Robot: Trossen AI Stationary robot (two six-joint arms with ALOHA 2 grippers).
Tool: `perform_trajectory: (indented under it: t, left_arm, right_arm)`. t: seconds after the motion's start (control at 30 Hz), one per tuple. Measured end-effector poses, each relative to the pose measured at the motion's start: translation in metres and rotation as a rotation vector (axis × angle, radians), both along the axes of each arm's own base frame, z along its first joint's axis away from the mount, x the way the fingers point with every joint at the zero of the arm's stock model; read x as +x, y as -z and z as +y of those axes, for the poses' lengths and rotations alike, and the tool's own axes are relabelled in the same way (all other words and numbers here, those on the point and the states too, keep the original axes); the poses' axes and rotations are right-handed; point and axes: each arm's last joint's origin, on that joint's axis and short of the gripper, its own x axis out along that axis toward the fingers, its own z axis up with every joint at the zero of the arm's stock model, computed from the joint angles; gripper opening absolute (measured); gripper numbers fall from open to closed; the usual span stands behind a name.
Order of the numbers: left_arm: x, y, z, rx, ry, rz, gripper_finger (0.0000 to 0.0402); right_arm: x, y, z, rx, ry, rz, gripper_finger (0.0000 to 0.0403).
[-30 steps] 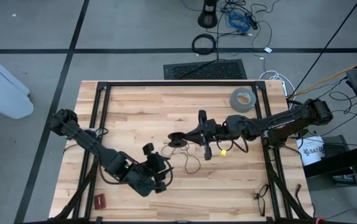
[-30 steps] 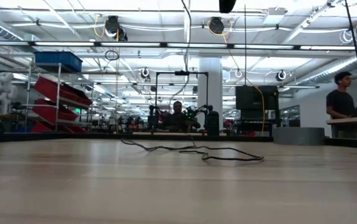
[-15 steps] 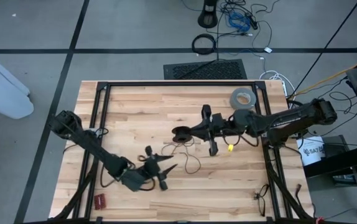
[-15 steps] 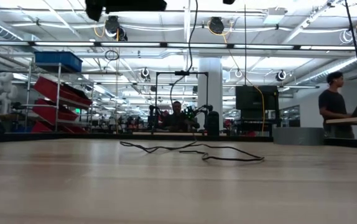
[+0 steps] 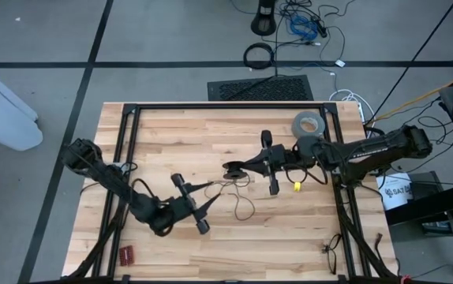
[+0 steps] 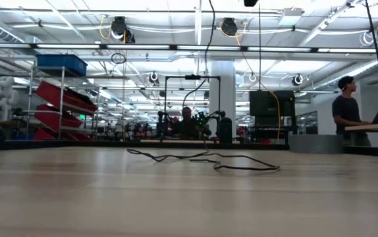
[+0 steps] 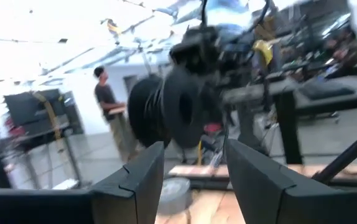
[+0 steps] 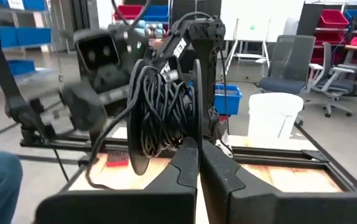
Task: Coil cords
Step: Coil the black wire onto the spool
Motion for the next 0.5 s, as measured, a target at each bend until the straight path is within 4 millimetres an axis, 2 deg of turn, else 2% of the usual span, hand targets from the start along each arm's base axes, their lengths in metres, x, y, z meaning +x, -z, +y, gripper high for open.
perform_trajectory:
  t: [0.3, 0.5]
  left_arm:
    - [-0.005, -0.028, 0.02, -0.058, 0.095, -0.106, 0.018]
    - [0.009, -0.022, 0.045, -0.177, 0.242, -0.009, 0.018]
  right_arm:
    - [0.001, 0.003, -0.005, -0.112, -0.045, 0.019, 0.0]
    - [0.001, 0.004, -0.006, -0.146, -0.044, 0.022, 0.0]
